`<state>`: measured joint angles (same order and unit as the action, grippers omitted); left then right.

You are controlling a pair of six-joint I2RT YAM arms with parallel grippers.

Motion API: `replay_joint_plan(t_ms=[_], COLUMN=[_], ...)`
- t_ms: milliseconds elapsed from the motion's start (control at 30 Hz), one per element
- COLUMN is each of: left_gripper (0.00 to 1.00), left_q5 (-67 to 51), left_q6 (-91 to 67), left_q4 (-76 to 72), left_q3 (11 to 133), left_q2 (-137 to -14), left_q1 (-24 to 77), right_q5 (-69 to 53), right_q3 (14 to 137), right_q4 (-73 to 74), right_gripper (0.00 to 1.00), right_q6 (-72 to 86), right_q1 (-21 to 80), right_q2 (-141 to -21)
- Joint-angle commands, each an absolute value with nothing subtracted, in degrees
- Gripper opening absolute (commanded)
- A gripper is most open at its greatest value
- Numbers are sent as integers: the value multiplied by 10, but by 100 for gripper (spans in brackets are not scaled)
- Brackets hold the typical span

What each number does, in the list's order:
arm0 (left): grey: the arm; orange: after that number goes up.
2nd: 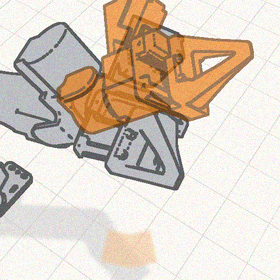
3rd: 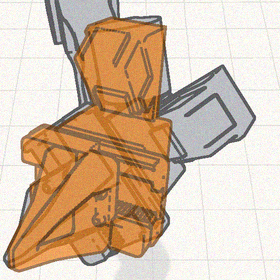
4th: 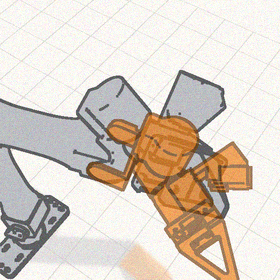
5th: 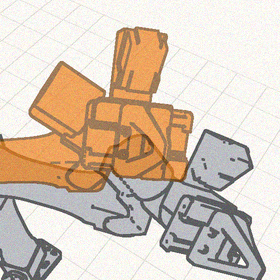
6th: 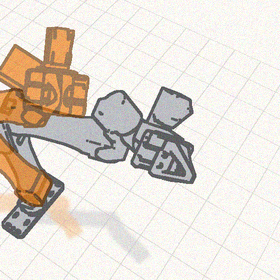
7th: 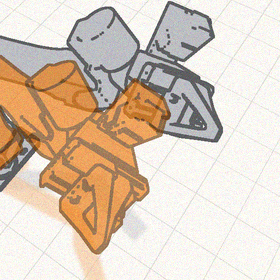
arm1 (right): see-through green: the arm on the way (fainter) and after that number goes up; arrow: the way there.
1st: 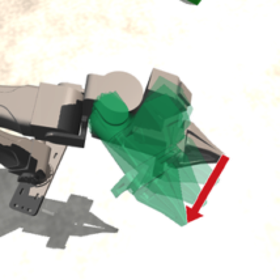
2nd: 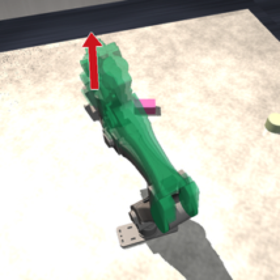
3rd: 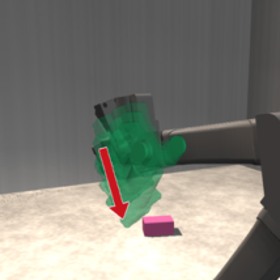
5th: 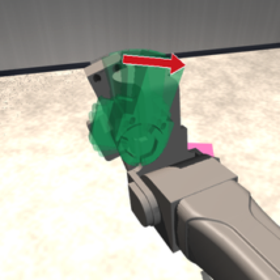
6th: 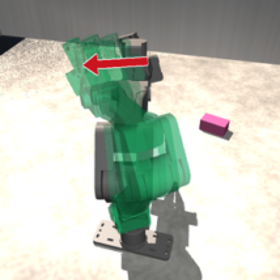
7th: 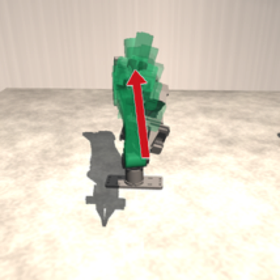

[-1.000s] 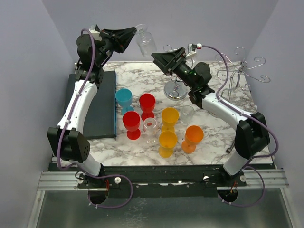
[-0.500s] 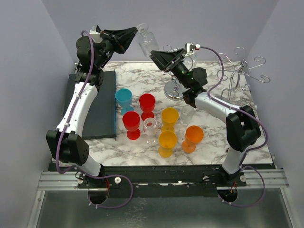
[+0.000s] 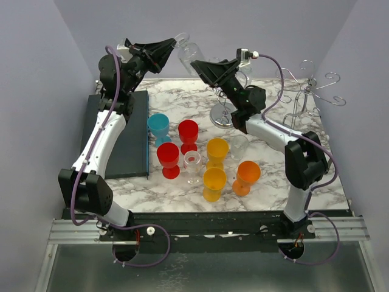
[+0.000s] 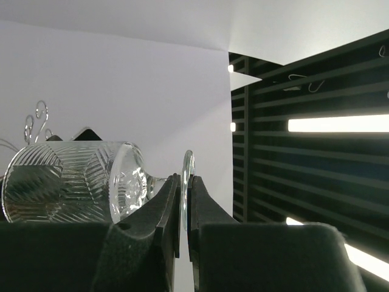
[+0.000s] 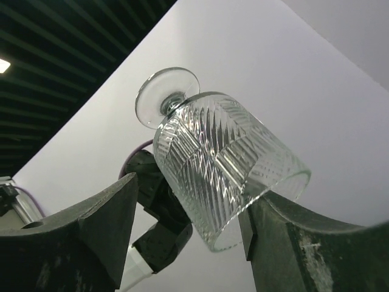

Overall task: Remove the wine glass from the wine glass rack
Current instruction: Place the wine glass at the center of the board.

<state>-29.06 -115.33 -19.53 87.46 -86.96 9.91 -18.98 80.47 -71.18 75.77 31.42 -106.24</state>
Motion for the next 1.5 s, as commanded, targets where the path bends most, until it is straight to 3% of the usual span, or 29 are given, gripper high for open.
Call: replay_joint_plan(t_ms=[0,100,367,433,600,767,967,1267,1467], left_gripper=[0,0,0,12,57,86,99,99,99], left_q5=[-288,-291,-300,-306,-314,-323,-303,-169,-108], left_q6=[-1224,-1231,-1197,-1185,-1126,-1005,-821,-547,-453], left_q4=[-271,-276,-279,-282,-270,-186,-34,177,249], left_q3=[853,847,830,819,794,787,793,826,865], left_q2=[-839,-834,-824,-821,-807,-792,-765,-694,-666], left_q1=[107,107,111,112,112,111,107,104,104], right_q5=[-212,-212,-198,-189,-170,-151,-157,-184,-222], right_q3=[834,837,804,787,760,764,830,947,1011], right_q4=[-782,-782,-763,-745,-621,-458,-189,158,301], right_gripper=[64,52,7,1,1,1,1,1,1], right_q6=[782,778,744,726,652,589,520,430,393], right_q1=[317,317,317,317,317,317,317,317,317], right_q2=[-1081,-1072,-1020,-998,-924,-855,-806,-793,-809])
